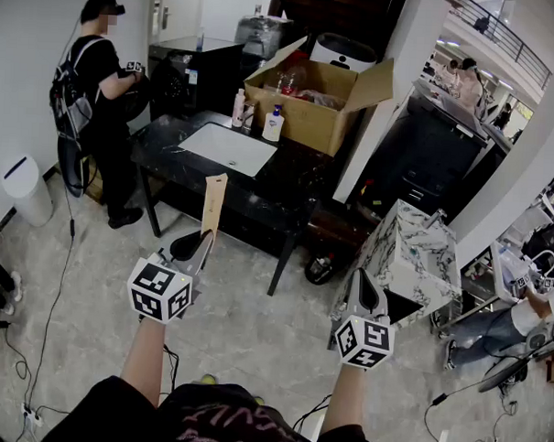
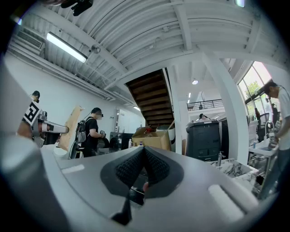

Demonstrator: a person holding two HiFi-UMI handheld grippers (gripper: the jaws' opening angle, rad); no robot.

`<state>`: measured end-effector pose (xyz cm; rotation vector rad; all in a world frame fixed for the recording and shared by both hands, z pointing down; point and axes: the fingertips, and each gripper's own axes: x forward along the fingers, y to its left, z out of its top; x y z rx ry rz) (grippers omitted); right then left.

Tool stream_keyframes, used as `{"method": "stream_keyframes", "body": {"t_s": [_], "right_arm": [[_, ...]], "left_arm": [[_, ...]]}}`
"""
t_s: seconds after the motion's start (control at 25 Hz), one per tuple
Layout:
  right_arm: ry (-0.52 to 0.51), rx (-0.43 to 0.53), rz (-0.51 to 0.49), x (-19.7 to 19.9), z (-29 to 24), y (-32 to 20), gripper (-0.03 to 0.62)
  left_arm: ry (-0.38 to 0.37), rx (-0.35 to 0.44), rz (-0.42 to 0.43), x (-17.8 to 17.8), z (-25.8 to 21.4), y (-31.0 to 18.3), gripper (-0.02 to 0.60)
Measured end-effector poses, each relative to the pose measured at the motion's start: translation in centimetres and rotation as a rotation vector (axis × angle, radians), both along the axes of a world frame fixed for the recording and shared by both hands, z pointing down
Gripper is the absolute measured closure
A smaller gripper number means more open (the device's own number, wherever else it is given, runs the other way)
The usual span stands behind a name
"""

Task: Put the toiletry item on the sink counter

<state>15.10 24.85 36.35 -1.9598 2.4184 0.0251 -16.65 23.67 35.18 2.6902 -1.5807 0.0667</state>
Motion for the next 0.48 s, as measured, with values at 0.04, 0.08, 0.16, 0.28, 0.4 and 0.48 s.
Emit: {"method": "stream_keyframes", "body": {"t_s": [0.04,0.08,0.16,0.28,0.4,0.48], "right_arm": [[-0.006,0.0,0.001,0.08,0.09,0.06,0.582],[-0.01,0.0,0.001,0.15,0.17,0.13,0.582],[-0.012,-0.001,0.003,0.25,0.27,0.32,0.582],[-0.012,-0.001,0.004,0.21,0.23,0.45,0.582],[-0.013,0.0,0.0,-0.01,0.2,0.42,0.582],[-0.018,0.0,-0.009,-0.2,0.2,0.4,0.582]], "left_arm": [[0.0,0.0,0.0,0.04,0.02,-0.02,0.565],[-0.001,0.001,0.0,0.08,0.03,-0.03,0.565],[-0.004,0.002,0.001,0.14,0.0,0.0,0.565],[-0.011,0.004,0.002,0.17,-0.18,0.1,0.565],[-0.005,0.006,0.005,0.26,-0.29,0.08,0.565],[0.009,0.003,0.007,0.27,-0.22,0.01,0.565]]}}
